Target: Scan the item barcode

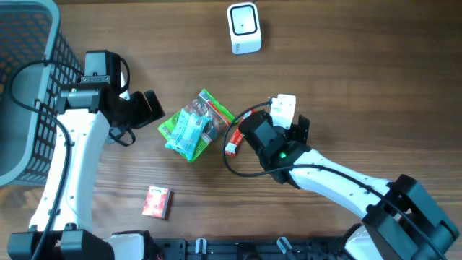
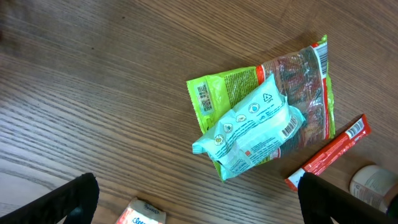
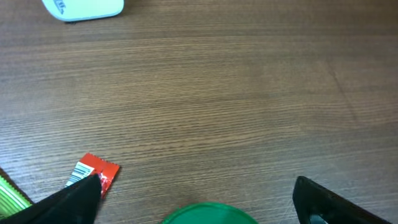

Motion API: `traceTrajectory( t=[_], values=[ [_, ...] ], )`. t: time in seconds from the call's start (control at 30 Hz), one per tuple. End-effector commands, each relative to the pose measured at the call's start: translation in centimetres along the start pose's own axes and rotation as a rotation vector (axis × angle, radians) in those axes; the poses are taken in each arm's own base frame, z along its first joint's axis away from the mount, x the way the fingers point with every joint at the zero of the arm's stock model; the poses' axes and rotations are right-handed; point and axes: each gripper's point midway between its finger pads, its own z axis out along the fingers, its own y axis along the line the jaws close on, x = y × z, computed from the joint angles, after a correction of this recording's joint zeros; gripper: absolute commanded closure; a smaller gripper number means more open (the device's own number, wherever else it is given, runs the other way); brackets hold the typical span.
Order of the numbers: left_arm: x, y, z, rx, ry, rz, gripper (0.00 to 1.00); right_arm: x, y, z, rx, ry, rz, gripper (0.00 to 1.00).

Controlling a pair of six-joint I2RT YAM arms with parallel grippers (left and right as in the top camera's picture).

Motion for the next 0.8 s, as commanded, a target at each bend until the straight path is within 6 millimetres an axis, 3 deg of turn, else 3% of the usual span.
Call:
traceTrajectory(
  t=[0.0,0.03,0.13,0.23,0.33,0.43,0.53,0.67,0.77],
  values=[
    [0.0,0.0,0.0,0.006,0.004,0.009,0.0,-0.4,0.8,-0.2,-0.044,0.006,-0.087,0.0],
    [0.0,0.0,0.0,0.006,0.004,0.009,0.0,-0.8,1.1,-0.4,-0.06,0.004,-0.1,0.0],
    [0.0,0.0,0.0,0.006,0.004,0.009,0.0,-5.5,2.6,-3.0,-0.142,-0.028,-0.125,0.0],
    [0.0,0.0,0.0,0.006,0.004,0.009,0.0,-9.7,2.2,-5.7,-0.162,-0.051,-0.092,0.0],
    [0.0,0.0,0.0,0.006,0.005,0.009,0.0,-12.0,1.8,-7.4,-0.235,0.014,-0.07,0.0],
    [0.0,0.0,0.0,0.006,0.004,0.009,0.0,-12.3,2.3,-8.6,-0.405,0.181,-0.002,0.0],
    [0.0,0.0,0.0,0.006,0.004,0.009,0.0,-11.4,1.0,-8.8,-0.506,0.364,0.074,0.0],
    [0.0,0.0,0.0,0.006,0.004,0.009,0.0,-8.6,-2.6,-6.8,-0.436,0.551,0.141,0.0],
    [0.0,0.0,0.0,0.006,0.004,0.009,0.0,-7.9,-4.3,-5.2,-0.378,0.587,0.173,0.0]
  ],
)
